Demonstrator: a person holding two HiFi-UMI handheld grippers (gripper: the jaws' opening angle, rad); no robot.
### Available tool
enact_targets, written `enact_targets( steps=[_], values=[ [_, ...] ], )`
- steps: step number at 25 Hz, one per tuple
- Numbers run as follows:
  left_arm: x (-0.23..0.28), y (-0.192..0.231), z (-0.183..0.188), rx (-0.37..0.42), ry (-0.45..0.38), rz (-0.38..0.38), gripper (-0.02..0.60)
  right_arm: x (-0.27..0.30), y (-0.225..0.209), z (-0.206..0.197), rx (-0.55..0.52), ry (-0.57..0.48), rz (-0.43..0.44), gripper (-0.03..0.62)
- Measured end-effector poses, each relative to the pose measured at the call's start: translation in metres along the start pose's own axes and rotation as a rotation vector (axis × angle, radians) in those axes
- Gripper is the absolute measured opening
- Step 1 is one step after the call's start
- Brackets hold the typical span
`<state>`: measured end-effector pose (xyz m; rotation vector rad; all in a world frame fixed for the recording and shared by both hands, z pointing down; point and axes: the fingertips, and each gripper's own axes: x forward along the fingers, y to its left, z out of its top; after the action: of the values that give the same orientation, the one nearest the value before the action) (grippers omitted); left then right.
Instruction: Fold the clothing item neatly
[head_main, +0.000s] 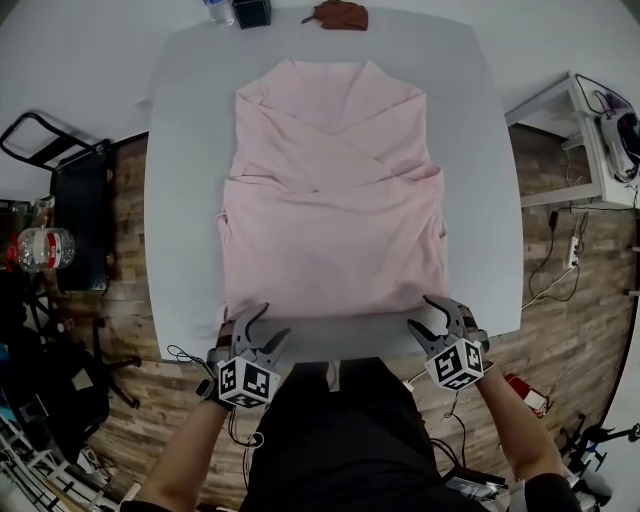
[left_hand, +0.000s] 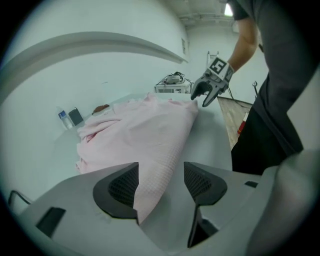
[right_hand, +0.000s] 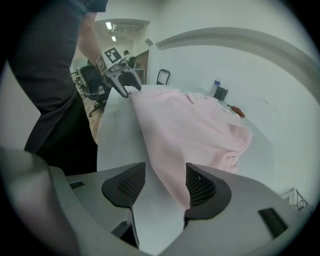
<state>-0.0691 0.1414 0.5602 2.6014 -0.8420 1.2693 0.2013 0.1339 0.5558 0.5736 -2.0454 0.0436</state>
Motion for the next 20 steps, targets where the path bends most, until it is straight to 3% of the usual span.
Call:
enact_targets(
  steps=[3,6,11,20],
  values=[
    [0.010,-0.002,-0.002,0.084,0.047,0.068,0.264,0.009,0.002,-0.002,-0.060,0.027,-0.045,0.233],
    [0.017,0.000,-0.007,0.185,0.089,0.127,0.264,0.014,0.003,-0.011,-0.185,0.072,-0.106,0.233],
    [0.032,0.002,-0.024,0.285,0.168,0.126,0.264,0.024,-0.008,-0.031,-0.381,0.165,-0.226,0.233],
    [0.044,0.002,-0.010,0.294,0.168,0.107,0.264,0.042,-0.028,-0.008,-0.521,0.147,-0.313,0.232]
  ],
)
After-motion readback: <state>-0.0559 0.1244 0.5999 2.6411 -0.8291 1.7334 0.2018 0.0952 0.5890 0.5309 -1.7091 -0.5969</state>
